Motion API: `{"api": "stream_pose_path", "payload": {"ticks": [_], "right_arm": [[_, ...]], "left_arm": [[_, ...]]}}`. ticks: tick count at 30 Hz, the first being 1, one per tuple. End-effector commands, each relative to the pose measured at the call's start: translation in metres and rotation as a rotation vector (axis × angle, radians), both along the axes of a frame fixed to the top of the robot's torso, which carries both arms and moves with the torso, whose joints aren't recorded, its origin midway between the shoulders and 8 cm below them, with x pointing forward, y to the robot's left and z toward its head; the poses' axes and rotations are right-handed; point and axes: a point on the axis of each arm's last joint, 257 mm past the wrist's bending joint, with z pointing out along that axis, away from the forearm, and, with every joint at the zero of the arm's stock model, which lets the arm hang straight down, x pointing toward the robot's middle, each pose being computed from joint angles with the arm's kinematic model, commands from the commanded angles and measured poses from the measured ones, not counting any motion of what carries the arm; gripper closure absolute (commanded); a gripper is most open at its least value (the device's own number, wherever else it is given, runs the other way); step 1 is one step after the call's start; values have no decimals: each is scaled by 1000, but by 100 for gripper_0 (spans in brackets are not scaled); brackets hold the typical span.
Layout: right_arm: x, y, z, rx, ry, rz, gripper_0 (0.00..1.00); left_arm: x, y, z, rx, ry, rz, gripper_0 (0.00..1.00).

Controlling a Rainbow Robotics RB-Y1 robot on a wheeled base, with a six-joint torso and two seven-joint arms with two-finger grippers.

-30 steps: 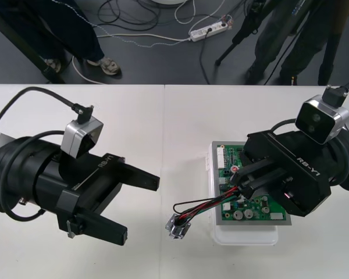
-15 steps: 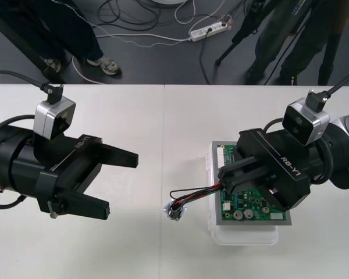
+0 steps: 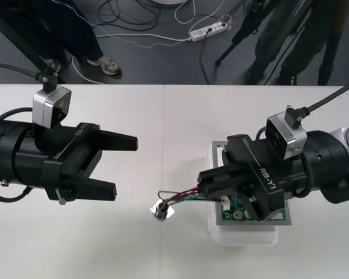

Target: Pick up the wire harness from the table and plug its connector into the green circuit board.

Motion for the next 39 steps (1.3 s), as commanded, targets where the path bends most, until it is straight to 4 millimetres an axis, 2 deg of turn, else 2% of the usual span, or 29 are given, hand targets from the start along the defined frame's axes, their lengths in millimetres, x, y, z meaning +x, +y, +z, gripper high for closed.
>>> {"api": "stream_pose_path", "payload": {"ticks": [1, 10, 12, 17, 22, 29, 39], "right_arm": [[10, 0, 21, 46, -26, -74, 100], [28, 0, 35, 95, -27, -179, 100], [33, 0, 40, 89, -75, -218, 100], [42, -2, 46, 56, -175, -295, 100], [47, -3, 46, 47, -182, -330, 100], [44, 1, 49, 36, -240, -391, 100], [38, 5, 44, 55, -224, -396, 100]], "left_arm": [[10, -1, 3, -8, -167, 49, 0], [7, -15, 2, -26, -261, 20, 0], [6, -19, 4, -27, -275, 5, 0], [11, -25, 7, -32, -312, -4, 0], [18, -37, 4, -66, -295, -22, 0], [31, -49, 2, -94, -323, -29, 0], [38, -55, 14, -102, -387, -42, 0]]}}
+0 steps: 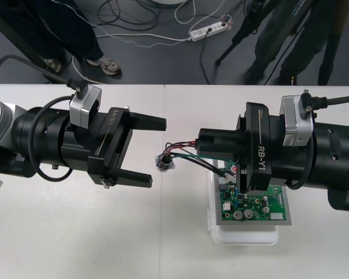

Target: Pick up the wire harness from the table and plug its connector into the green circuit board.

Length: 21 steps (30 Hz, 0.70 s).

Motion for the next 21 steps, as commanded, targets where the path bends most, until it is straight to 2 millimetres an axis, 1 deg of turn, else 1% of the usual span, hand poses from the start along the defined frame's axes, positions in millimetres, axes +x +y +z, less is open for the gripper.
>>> {"api": "stream_pose_path", "payload": {"ticks": [1, 5, 10, 21], "right_arm": [[-6, 2, 8, 38, 22, -9, 100], [-3, 4, 3, 28, 7, -24, 100], [-1, 6, -1, 9, -22, -41, 100], [-10, 11, -10, -26, -38, -8, 100]], "left_arm": [[8, -15, 24, -41, -86, -2, 0], [6, -18, 25, -42, -110, -14, 0], [0, -25, 22, -33, -112, -41, 0], [-1, -33, 23, -50, -119, -47, 0]]}}
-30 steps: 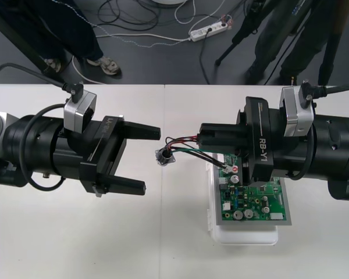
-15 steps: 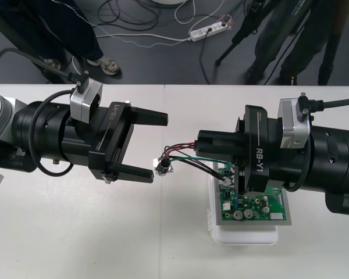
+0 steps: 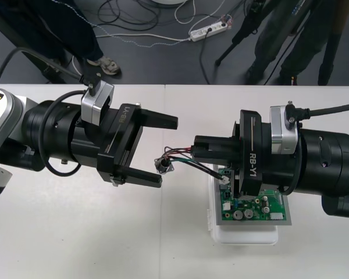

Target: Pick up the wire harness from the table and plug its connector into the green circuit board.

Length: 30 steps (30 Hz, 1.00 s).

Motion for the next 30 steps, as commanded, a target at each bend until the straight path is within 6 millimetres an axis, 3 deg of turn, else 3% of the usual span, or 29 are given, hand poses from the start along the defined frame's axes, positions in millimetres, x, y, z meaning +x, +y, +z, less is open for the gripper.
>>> {"api": "stream_pose_path", "payload": {"ticks": [1, 30], "right_arm": [[-12, 6, 6, 5, -38, 17, 100], [-19, 17, 4, 46, 17, 58, 100]], "left_arm": [[5, -18, 17, -61, -90, 2, 0], [6, -27, 5, -44, -103, 2, 0]]}}
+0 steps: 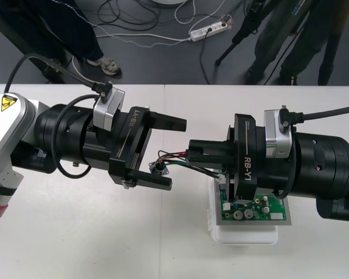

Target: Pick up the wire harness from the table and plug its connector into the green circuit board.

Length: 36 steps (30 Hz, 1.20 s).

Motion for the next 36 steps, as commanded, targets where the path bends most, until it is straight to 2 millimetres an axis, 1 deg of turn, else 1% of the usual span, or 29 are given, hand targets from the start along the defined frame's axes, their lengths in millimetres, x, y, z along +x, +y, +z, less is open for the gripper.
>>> {"api": "stream_pose_path", "payload": {"ticks": [1, 9, 10, 12, 14, 21, 30, 36], "right_arm": [[-13, 9, 6, 35, 3, 39, 100], [-17, 11, 11, 58, 9, 51, 100], [-17, 10, 11, 57, 6, 53, 100], [-18, 10, 13, 62, 6, 55, 100], [-17, 10, 12, 61, 6, 54, 100], [-17, 10, 11, 59, 5, 53, 100], [-18, 11, 12, 62, 4, 55, 100], [-17, 10, 12, 61, 2, 52, 100]], "left_arm": [[6, -14, 13, -30, -73, 9, 0], [5, -14, 13, -33, -74, 7, 1], [5, -14, 14, -34, -75, 8, 2], [6, -14, 15, -37, -73, 10, 10], [6, -14, 16, -41, -72, 11, 12], [6, -14, 21, -61, -65, 13, 12], [5, -13, 33, -101, -56, 4, 12], [5, -12, 33, -100, -58, 5, 12]]}}
